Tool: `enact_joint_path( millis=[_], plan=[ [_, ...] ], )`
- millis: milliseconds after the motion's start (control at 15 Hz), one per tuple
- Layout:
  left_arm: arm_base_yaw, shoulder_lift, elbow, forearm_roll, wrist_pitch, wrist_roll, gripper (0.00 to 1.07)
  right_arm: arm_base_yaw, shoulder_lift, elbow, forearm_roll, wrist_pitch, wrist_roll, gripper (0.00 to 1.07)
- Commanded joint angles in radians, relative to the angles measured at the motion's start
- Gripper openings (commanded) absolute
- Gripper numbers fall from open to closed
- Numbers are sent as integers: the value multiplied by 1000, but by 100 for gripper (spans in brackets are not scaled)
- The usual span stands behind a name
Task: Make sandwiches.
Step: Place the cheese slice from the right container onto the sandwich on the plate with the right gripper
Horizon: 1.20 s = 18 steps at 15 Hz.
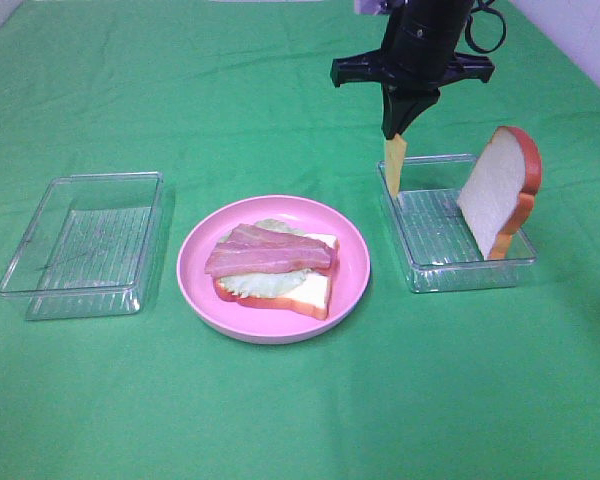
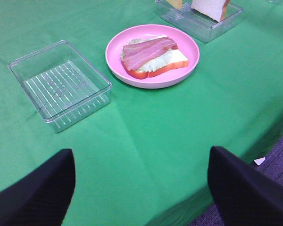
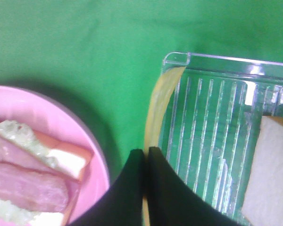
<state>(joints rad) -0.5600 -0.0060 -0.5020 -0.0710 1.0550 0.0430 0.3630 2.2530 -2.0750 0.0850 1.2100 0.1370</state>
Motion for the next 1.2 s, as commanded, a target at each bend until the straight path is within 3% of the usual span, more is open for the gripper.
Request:
enact_joint_path(
  millis=[67,200,333,733,1000,1200],
  plan=[
    [-2,-19,3,-7,-9,0,74,-3,-54,-4,103,63,-69,0],
    [-2,-19,3,-7,-9,0,74,-3,-64,-3,215,79,-129,0],
    [-2,-19,3,-7,-9,0,74,4,-61,21,425,79,-220,0],
    [-2,-19,3,-7,-9,0,74,97,-45,178,685,-20,-376,0],
    [-2,-19,3,-7,-9,0,74,138,30,180,673,-30,-375,0],
    [-2,-19,3,-7,-9,0,74,138,84,180,561,-56,-321,0]
  ],
)
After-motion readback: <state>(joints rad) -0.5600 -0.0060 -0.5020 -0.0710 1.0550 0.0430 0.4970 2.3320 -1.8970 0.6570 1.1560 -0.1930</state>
